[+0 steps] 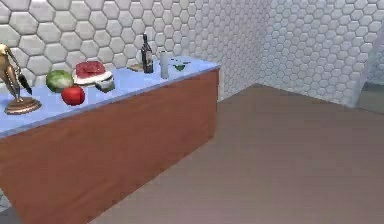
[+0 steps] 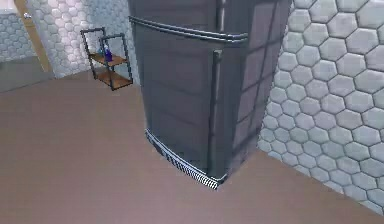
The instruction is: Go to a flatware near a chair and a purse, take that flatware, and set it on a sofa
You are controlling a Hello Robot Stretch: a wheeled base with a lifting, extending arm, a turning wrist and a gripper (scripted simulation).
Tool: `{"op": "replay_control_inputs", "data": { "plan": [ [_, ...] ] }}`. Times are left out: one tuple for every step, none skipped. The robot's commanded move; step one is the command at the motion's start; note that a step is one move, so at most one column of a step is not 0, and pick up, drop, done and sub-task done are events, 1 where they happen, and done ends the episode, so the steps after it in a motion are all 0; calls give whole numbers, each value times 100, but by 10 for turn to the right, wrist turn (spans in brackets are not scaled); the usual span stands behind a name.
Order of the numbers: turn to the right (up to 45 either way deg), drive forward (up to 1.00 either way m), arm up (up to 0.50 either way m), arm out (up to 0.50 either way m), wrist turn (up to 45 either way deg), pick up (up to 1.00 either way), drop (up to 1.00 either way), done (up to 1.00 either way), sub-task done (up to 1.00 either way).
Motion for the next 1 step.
{"op": "replay_control_inputs", "data": {
  "plan": [
    [420,0,0,0,0,0,0,0,0]
  ]
}}
